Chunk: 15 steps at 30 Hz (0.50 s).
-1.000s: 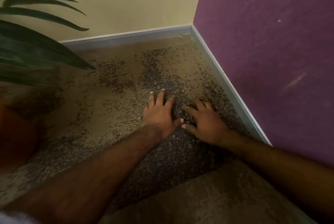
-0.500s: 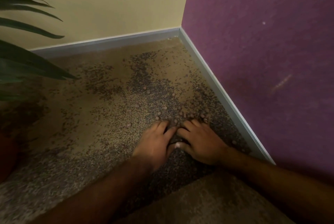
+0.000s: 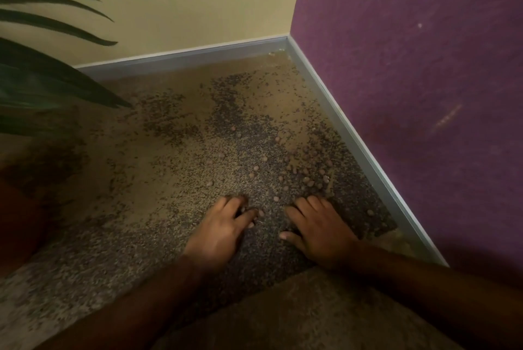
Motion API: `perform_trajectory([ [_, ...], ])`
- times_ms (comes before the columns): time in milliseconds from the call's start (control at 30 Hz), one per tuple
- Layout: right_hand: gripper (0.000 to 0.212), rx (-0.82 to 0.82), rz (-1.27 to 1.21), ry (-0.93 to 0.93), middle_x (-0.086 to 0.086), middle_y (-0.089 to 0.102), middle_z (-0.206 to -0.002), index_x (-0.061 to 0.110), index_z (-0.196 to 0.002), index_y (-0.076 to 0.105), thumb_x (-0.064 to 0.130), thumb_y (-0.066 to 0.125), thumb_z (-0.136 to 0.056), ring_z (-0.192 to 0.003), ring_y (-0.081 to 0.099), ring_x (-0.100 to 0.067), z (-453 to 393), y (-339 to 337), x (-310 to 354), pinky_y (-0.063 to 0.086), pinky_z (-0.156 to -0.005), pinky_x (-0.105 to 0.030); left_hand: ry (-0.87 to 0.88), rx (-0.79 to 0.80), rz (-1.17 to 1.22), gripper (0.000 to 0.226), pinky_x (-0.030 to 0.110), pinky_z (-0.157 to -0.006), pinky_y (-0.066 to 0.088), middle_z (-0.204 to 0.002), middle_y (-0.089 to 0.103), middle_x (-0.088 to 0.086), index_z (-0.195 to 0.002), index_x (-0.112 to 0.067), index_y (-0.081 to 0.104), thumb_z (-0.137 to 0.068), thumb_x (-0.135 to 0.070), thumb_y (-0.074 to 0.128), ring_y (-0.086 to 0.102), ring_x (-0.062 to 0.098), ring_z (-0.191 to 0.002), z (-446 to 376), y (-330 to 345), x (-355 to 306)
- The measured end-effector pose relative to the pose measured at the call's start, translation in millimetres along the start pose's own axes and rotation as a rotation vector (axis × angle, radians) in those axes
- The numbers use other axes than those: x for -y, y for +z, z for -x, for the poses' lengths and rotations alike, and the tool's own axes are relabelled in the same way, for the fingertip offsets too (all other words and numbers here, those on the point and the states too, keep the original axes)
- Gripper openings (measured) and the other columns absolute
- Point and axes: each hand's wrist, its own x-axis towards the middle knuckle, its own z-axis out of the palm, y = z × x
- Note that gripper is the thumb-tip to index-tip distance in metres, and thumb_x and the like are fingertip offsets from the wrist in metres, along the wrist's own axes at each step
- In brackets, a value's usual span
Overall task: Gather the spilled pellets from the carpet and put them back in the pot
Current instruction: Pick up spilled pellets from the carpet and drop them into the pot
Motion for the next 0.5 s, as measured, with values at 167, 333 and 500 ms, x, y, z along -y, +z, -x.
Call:
perform_trajectory([
  [167,0.030,-0.004,0.037,-0.066,0.001,0.052,-0.099,0.023,-0.107,0.051,0.047,0.035,-0.096,-0.087,0.049,-0.019,-9,3,5,0.048,-0.063,-0.034,-0.050,0.006,0.118,0.034,0.032,-0.089,0.042,-0.115,0.051,0.004,-0.123,-0.025,0.059,-0.091,-0.020,0.050,0.046,0.023,-0.108,-5,-9,-8],
  [333,0.034,-0.051,0.060,0.023,-0.003,0.055,-0.096,0.020,-0.100,0.052,0.046,0.030,-0.097,-0.081,0.053,-0.023,-15,-1,-2,0.050,-0.060,-0.035,-0.074,0.069,0.160,0.028,0.031,-0.090,0.043,-0.110,0.053,0.004,-0.115,-0.023,0.064,-0.092,-0.019,0.049,0.050,0.020,-0.105,-16,-15,-7],
  [500,0.032,-0.049,0.064,0.046,-0.003,0.055,-0.090,0.019,-0.097,0.052,0.047,0.037,-0.095,-0.072,0.056,-0.022,-12,1,1,0.046,-0.049,-0.033,-0.134,0.147,0.261,0.020,0.028,-0.091,0.046,-0.108,0.056,0.001,-0.094,-0.019,0.071,-0.083,-0.009,0.058,0.058,0.017,-0.099,-19,-23,-11],
])
